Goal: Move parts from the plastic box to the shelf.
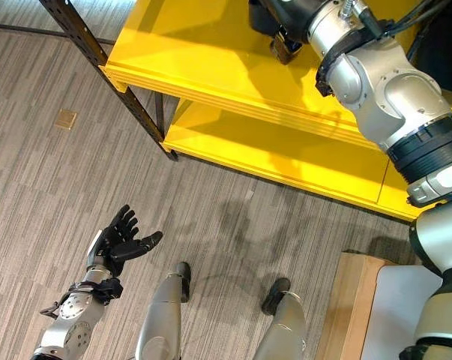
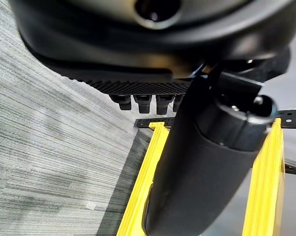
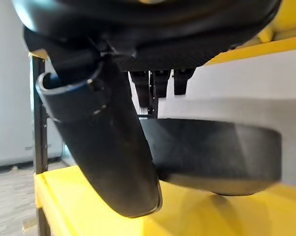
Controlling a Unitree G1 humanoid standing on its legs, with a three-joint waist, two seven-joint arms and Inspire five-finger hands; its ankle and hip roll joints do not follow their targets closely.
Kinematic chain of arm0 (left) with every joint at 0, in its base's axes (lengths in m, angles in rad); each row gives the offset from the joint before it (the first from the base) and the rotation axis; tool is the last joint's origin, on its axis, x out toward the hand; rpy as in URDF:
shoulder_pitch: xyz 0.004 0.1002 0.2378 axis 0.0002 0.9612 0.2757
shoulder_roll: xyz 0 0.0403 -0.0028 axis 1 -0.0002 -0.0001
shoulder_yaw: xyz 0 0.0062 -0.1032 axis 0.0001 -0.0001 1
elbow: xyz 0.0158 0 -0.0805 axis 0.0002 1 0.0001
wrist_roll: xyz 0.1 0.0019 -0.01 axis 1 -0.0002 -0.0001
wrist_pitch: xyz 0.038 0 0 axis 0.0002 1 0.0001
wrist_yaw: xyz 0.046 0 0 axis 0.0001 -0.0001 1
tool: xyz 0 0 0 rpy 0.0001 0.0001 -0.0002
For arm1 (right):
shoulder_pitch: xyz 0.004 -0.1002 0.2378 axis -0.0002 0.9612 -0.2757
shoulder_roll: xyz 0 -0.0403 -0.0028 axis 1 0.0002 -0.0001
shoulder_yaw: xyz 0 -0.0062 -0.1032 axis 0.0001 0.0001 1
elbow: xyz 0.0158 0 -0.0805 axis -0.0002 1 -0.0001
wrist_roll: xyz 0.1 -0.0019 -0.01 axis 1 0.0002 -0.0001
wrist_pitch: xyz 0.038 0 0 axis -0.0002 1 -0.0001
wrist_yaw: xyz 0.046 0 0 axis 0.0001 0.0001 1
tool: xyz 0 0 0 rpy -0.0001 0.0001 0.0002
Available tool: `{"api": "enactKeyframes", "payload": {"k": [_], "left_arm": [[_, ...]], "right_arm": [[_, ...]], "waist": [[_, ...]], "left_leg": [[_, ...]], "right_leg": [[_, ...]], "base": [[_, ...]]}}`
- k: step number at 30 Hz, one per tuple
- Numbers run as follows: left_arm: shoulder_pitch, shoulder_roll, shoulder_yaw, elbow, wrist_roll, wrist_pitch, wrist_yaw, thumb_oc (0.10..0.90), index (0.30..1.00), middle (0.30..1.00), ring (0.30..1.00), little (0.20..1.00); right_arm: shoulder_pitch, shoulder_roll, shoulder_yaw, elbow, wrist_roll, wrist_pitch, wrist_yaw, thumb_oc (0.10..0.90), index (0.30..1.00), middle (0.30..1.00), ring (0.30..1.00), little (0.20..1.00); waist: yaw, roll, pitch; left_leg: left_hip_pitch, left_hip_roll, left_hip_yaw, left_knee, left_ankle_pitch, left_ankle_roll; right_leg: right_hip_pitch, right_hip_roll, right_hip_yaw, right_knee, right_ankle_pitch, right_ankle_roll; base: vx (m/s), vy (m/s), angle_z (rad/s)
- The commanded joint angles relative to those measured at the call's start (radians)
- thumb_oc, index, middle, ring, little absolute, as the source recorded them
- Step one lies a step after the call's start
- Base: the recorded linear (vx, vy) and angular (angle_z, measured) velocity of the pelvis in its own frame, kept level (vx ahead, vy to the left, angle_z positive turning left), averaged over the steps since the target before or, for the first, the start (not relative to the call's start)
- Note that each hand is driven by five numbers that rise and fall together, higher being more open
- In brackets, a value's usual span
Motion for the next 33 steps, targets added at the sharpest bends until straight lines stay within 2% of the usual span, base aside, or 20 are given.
{"api": "enactKeyframes", "payload": {"k": [1,3,4,11,14,20,26,33], "left_arm": [[0.007,0.07,0.018,-0.07,-0.03,-0.103,0.005,0.9,1.0,1.0,1.0,1.0],[0.005,0.07,0.019,-0.069,-0.028,-0.103,0.007,0.9,1.0,1.0,1.0,1.0],[0.002,0.07,0.02,-0.068,-0.027,-0.103,0.008,0.9,1.0,1.0,1.0,1.0],[-0.013,0.064,0.017,-0.055,-0.021,-0.088,0.006,0.9,1.0,1.0,1.0,1.0],[-0.014,0.06,0.018,-0.05,-0.016,-0.071,-0.011,0.9,1.0,1.0,1.0,1.0],[-0.011,0.062,0.017,-0.037,0.001,-0.058,-0.031,0.9,1.0,1.0,1.0,1.0],[-0.006,0.058,0.016,-0.026,0.027,-0.045,-0.043,0.9,1.0,1.0,1.0,1.0],[-0.003,0.052,0.022,-0.027,0.066,-0.031,-0.046,0.9,1.0,1.0,1.0,1.0]], "right_arm": [[-0.124,0.042,-0.131,-0.038,0.062,-0.014,-0.107,0.9,1.0,1.0,1.0,1.0],[-0.12,0.049,-0.138,-0.046,0.069,-0.014,-0.108,0.9,1.0,1.0,1.0,1.0],[-0.116,0.051,-0.143,-0.057,0.074,-0.016,-0.107,0.9,1.0,1.0,1.0,1.0],[-0.029,0.066,-0.241,-0.263,0.134,-0.047,-0.079,0.9,1.0,1.0,1.0,1.0],[0.08,0.054,-0.306,-0.379,0.171,-0.069,-0.043,0.9,1.0,1.0,1.0,1.0],[0.122,0.034,-0.312,-0.418,0.182,-0.083,-0.01,0.9,1.0,1.0,1.0,1.0],[0.277,0.03,-0.401,-0.497,0.219,-0.097,0.021,0.9,1.0,1.0,1.0,1.0],[0.466,0.077,-0.503,-0.541,0.262,-0.098,0.051,0.9,1.0,1.0,1.0,1.0]], "waist": [[0.023,-0.022,-0.072],[0.023,-0.023,-0.071],[0.022,-0.022,-0.069],[0.006,-0.038,-0.08],[-0.011,-0.055,-0.092],[-0.019,-0.078,-0.103],[-0.04,-0.104,-0.124],[-0.062,-0.125,-0.146]], "left_leg": [[-0.121,0.025,-0.083,0.004,0.095,-0.009],[-0.119,0.025,-0.084,0.005,0.094,-0.009],[-0.127,0.023,-0.082,-0.007,0.122,0.002],[-0.087,0.031,-0.078,-0.004,0.11,-0.001],[-0.046,0.044,-0.074,-0.01,0.106,-0.007],[-0.012,0.058,-0.073,-0.017,0.106,-0.014],[0.048,0.079,-0.062,-0.053,0.119,-0.02],[0.1,0.099,-0.051,-0.093,0.133,-0.029]], "right_leg": [[0.153,-0.003,0.054,-0.056,0.012,0.071],[0.153,-0.003,0.054,-0.056,0.012,0.071],[0.143,-0.003,0.052,-0.065,0.036,0.063],[0.169,-0.001,0.058,-0.069,0.031,0.062],[0.21,0.007,0.059,-0.09,0.033,0.063],[0.244,0.019,0.058,-0.112,0.033,0.062],[0.297,0.041,0.053,-0.168,0.052,0.067],[0.348,0.056,0.049,-0.223,0.061,0.071]], "base": [[0.0,0.0,0.0],[-0.04,0.01,0.03],[-0.08,0.018,0.01],[-0.01,0.001,0.0],[-0.05,-0.025,-0.03],[-0.02,-0.023,-0.07],[0.0,-0.027,-0.08],[0.01,-0.024,-0.06]]}}
